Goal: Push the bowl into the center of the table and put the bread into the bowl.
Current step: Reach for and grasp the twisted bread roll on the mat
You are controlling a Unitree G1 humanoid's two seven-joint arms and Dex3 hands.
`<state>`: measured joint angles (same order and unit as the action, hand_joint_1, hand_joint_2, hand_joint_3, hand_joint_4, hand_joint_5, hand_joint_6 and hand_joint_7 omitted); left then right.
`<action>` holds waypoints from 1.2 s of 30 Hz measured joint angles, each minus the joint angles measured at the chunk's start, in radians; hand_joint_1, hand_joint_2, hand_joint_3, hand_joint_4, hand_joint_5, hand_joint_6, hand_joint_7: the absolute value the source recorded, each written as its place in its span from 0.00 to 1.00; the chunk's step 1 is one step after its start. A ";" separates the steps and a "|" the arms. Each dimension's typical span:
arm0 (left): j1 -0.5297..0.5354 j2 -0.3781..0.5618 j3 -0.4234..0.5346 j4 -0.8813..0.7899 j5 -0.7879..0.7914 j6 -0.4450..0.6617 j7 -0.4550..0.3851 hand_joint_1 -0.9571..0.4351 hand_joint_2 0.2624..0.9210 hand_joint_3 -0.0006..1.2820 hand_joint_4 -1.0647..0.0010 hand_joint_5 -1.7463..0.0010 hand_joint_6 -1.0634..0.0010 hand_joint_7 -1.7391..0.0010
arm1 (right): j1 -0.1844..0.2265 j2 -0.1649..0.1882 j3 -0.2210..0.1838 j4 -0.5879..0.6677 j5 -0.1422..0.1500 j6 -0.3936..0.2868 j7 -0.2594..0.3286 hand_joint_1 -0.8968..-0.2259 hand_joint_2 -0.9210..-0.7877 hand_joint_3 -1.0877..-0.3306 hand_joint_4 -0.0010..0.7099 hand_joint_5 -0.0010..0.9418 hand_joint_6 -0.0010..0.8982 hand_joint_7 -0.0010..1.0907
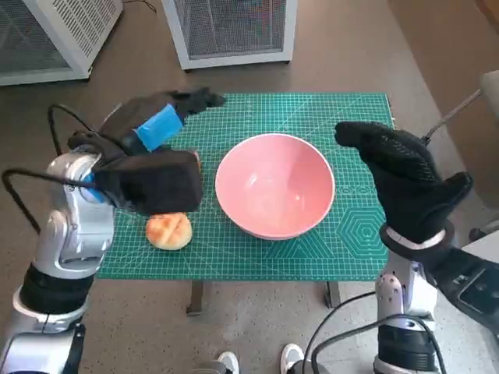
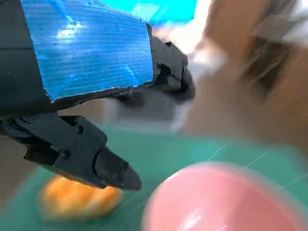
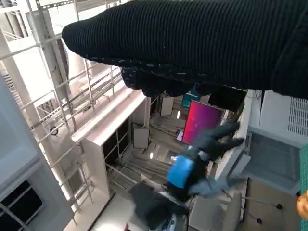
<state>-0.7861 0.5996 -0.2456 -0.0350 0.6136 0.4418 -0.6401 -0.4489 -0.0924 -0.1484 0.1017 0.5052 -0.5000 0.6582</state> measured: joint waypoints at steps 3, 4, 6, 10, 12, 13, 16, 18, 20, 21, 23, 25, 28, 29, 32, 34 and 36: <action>-0.007 0.004 -0.007 0.046 0.006 0.004 0.000 0.40 0.65 0.01 1.00 1.00 0.99 1.00 | 0.002 0.000 0.001 0.000 -0.001 0.000 -0.002 0.74 0.00 0.87 0.55 0.00 0.17 0.60; -0.010 0.004 -0.011 0.068 0.008 0.004 0.001 0.40 0.65 0.01 1.00 1.00 0.99 1.00 | 0.002 0.000 0.002 0.000 -0.001 0.000 -0.003 0.74 0.00 0.87 0.55 0.00 0.17 0.60; -0.017 0.005 -0.019 0.111 0.010 0.000 0.003 0.41 0.65 0.01 1.00 1.00 0.99 1.00 | 0.003 0.000 0.003 0.000 -0.001 0.000 -0.004 0.75 0.00 0.86 0.55 0.00 0.16 0.60; -0.034 0.003 -0.034 0.217 0.010 -0.016 0.011 0.41 0.65 0.01 1.00 1.00 0.99 1.00 | 0.005 0.000 0.003 0.000 -0.001 0.000 -0.007 0.75 0.00 0.86 0.54 0.00 0.16 0.60; -0.047 0.003 -0.038 0.288 0.006 -0.033 0.013 0.41 0.65 0.00 1.00 1.00 0.98 1.00 | 0.005 0.000 0.004 0.000 -0.001 0.000 -0.008 0.75 0.00 0.86 0.54 0.00 0.16 0.61; -0.052 0.003 -0.040 0.316 0.004 -0.040 0.016 0.41 0.65 0.00 1.00 1.00 0.98 0.99 | 0.006 -0.001 0.004 0.000 -0.001 0.000 -0.008 0.75 0.00 0.86 0.54 0.00 0.16 0.61; -0.067 0.000 -0.053 0.403 0.005 -0.060 0.032 0.41 0.65 0.00 1.00 1.00 0.98 0.99 | 0.009 -0.002 0.003 -0.001 0.000 0.000 -0.008 0.74 0.00 0.86 0.54 0.00 0.16 0.61; -0.077 -0.006 -0.063 0.451 0.008 -0.065 0.044 0.41 0.65 0.00 1.00 1.00 0.98 0.99 | 0.011 -0.004 0.004 -0.001 0.000 0.000 -0.008 0.74 0.00 0.86 0.54 0.00 0.16 0.61; -0.091 -0.017 -0.075 0.500 0.011 -0.073 0.059 0.40 0.65 0.00 1.00 1.00 0.98 0.99 | 0.015 -0.005 0.004 -0.004 0.000 0.001 -0.009 0.74 0.00 0.86 0.54 0.00 0.16 0.62; -0.098 -0.022 -0.081 0.528 0.011 -0.077 0.066 0.40 0.65 0.00 1.00 1.00 0.98 0.99 | 0.017 -0.005 0.005 -0.006 0.000 0.003 -0.010 0.74 0.00 0.86 0.54 0.00 0.16 0.62; -0.113 -0.031 -0.092 0.579 0.012 -0.093 0.083 0.40 0.65 0.00 1.00 1.00 0.97 0.99 | 0.019 -0.005 0.006 -0.009 0.000 0.005 -0.011 0.74 0.00 0.86 0.54 0.00 0.16 0.62; -0.129 -0.043 -0.100 0.636 0.011 -0.114 0.104 0.41 0.65 0.00 1.00 1.00 0.97 0.99 | 0.020 -0.005 0.008 -0.011 0.000 0.007 -0.012 0.74 0.00 0.86 0.54 0.00 0.15 0.62; -0.157 -0.061 -0.111 0.732 0.011 -0.149 0.141 0.41 0.65 0.00 1.00 1.00 0.96 0.99 | 0.023 -0.005 0.009 -0.015 0.000 0.008 -0.015 0.73 0.00 0.86 0.54 0.00 0.15 0.63; -0.166 -0.067 -0.116 0.769 0.012 -0.163 0.154 0.41 0.65 0.00 1.00 1.00 0.96 0.99 | 0.024 -0.005 0.009 -0.017 -0.001 0.009 -0.016 0.73 0.00 0.86 0.54 0.00 0.15 0.63; -0.195 -0.087 -0.134 0.866 0.015 -0.192 0.193 0.40 0.65 0.00 1.00 1.00 0.95 0.99 | 0.025 -0.006 0.010 -0.021 -0.001 0.010 -0.018 0.72 0.00 0.86 0.54 0.00 0.15 0.63; -0.210 -0.101 -0.145 0.923 0.016 -0.205 0.216 0.41 0.66 0.00 1.00 1.00 0.94 0.99 | 0.027 -0.007 0.011 -0.023 -0.001 0.010 -0.018 0.72 0.00 0.86 0.54 0.00 0.14 0.63; -0.223 -0.115 -0.157 0.976 0.018 -0.217 0.235 0.41 0.66 0.01 1.00 1.00 0.94 0.98 | 0.027 -0.008 0.011 -0.023 -0.001 0.011 -0.018 0.72 0.00 0.86 0.54 0.00 0.14 0.63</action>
<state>-1.0087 0.4841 -0.4027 0.9408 0.6316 0.2246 -0.4049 -0.4216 -0.1003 -0.1372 0.0791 0.5044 -0.4894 0.6397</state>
